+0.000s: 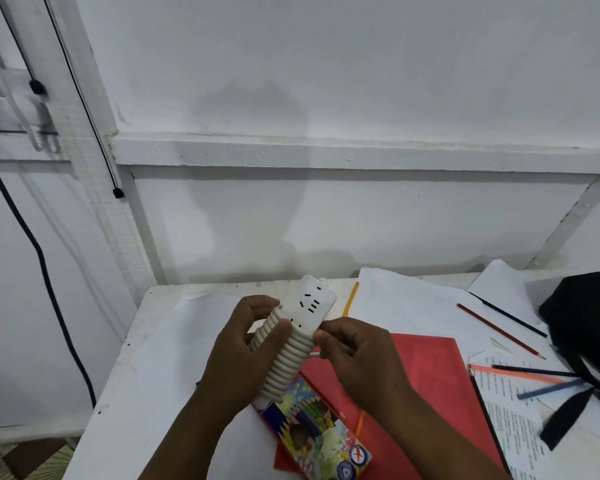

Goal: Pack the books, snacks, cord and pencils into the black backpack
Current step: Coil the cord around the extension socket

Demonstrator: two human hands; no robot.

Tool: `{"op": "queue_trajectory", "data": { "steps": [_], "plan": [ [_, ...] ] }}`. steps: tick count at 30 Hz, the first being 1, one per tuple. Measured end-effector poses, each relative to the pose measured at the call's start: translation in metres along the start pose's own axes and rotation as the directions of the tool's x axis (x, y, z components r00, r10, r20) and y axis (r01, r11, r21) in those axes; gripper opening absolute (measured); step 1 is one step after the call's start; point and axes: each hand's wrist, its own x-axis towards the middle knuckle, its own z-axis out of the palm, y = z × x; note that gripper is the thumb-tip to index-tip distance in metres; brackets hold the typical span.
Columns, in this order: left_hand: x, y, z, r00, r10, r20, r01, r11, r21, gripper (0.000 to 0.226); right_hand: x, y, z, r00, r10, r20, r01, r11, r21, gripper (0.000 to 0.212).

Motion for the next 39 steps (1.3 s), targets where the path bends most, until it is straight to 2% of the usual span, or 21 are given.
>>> {"op": "queue_trajectory", "data": {
  "steps": [2,7,9,12,15,21,25,30,34,36,39],
  "plan": [
    [-0.001,0.0,0.0,0.999,-0.036,0.028,0.037,0.999,-0.018,0.032,-0.001,-0.001,0.0,1.0,-0.018,-0.012,0.018,1.0,-0.022,0.009],
    [-0.001,0.009,-0.006,0.959,-0.153,0.237,0.179,0.979,-0.094,0.03,-0.003,0.0,0.0,0.997,-0.069,-0.042,0.065,0.995,-0.082,0.011],
    [0.0,0.012,-0.006,0.954,-0.159,0.254,0.189,0.977,-0.101,0.026,-0.003,0.0,0.001,0.995,-0.085,-0.05,0.081,0.994,-0.078,0.012],
    [0.0,0.015,-0.003,0.954,-0.153,0.26,0.183,0.979,-0.095,0.035,-0.003,-0.001,0.0,0.993,-0.102,-0.066,0.096,0.992,-0.077,0.013],
    [0.0,0.017,-0.005,0.961,-0.14,0.24,0.166,0.982,-0.092,0.044,-0.003,-0.002,0.0,0.99,-0.13,-0.055,0.125,0.989,-0.082,0.013],
    [-0.002,0.015,-0.01,0.971,-0.153,0.185,0.167,0.984,-0.066,0.042,-0.004,-0.005,0.001,0.984,-0.176,-0.004,0.176,0.982,-0.075,0.014],
    [-0.003,0.011,-0.008,0.984,-0.148,0.095,0.155,0.985,-0.078,0.042,-0.002,0.001,-0.007,0.995,-0.089,0.04,0.09,0.996,-0.024,0.018],
    [-0.005,0.014,0.001,0.985,-0.175,0.0,0.172,0.966,-0.192,0.044,0.003,0.021,-0.028,0.991,0.073,0.112,-0.078,0.996,0.04,0.007],
    [-0.004,0.018,0.001,0.984,-0.156,-0.09,0.13,0.96,-0.248,0.043,0.004,0.035,-0.042,0.972,0.114,0.205,-0.097,0.991,-0.093,0.021],
    [0.0,0.019,0.0,0.98,-0.15,-0.133,0.113,0.962,-0.25,0.042,0.005,0.038,-0.044,0.967,0.12,0.226,-0.102,0.991,-0.09,0.022],
    [0.004,0.017,-0.001,0.976,-0.142,-0.168,0.104,0.971,-0.216,0.043,0.011,0.033,-0.044,0.982,0.079,0.172,-0.075,0.997,-0.028,0.017]
  ]
}}
